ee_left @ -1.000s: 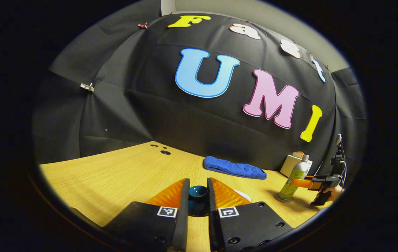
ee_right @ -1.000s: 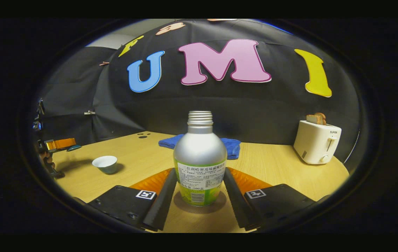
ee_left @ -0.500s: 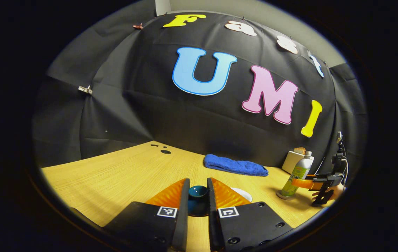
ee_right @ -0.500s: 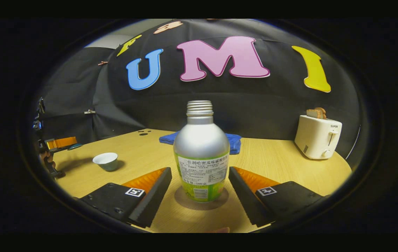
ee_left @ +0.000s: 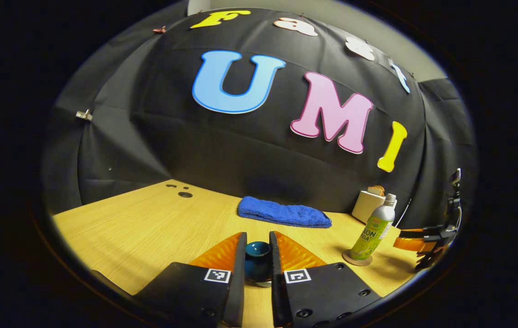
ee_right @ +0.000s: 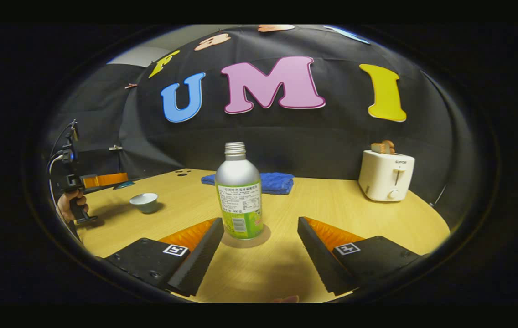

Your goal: Open the teacup lid with one hand, grasp the water bottle and pour water into the teacup with the other hand; after pouring, place the water bottle on the coaster and then close the teacup lid.

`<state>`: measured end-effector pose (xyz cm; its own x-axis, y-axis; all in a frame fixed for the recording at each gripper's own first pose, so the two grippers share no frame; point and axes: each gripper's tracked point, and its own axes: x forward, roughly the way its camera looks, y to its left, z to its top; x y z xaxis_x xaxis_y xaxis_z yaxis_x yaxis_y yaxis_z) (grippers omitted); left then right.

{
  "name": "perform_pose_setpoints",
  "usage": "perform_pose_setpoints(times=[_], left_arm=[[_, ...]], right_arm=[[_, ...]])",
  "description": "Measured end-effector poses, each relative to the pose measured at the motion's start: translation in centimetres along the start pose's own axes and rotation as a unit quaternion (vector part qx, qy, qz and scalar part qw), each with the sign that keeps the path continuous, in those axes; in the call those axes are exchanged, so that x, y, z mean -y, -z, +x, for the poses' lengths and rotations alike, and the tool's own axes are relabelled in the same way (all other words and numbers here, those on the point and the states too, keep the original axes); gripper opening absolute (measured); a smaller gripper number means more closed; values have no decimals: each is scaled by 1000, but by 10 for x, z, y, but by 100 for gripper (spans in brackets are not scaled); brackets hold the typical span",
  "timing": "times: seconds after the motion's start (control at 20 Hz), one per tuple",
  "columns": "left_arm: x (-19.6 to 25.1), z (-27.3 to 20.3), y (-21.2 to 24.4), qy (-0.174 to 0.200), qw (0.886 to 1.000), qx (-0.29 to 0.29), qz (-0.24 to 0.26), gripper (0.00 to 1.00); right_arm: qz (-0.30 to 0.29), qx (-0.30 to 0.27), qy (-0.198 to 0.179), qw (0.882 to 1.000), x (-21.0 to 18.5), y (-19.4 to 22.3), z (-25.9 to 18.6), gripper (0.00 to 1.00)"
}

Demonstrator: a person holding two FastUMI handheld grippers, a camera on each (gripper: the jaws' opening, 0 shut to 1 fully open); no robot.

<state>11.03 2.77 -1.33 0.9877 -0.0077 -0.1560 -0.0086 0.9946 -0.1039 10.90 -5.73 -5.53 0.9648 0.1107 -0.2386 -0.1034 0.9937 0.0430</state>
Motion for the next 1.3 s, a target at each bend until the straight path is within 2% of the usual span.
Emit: perform_pose_setpoints(times=[0.35,0.4,0.45,0.75,0.8,0.95,1.0,1.3], left_arm=[[14,18,17,-15,999,-17,30,29],[16,19,20,-14,999,-22,31,25],[19,22,25,-12,999,-27,34,28],[24,30,37,-22,996,-43,74,28],[25,31,40,-23,995,-47,80,31],[26,36,46,-28,993,-62,94,26],[26,38,47,-31,993,-65,97,29],[24,40,50,-42,991,-70,105,36]], right_arm=[[-14,47,-5,999,-8,-28,-44,100],[-14,51,-8,999,-11,-31,-47,100],[-16,54,-11,998,-13,-34,-50,100],[-22,67,-13,997,-17,-41,-65,99],[-22,68,-14,997,-18,-40,-69,99],[-18,75,-12,997,-15,-45,-74,99],[-16,77,-12,997,-15,-46,-75,99],[-14,86,-9,996,-10,-56,-85,99]])
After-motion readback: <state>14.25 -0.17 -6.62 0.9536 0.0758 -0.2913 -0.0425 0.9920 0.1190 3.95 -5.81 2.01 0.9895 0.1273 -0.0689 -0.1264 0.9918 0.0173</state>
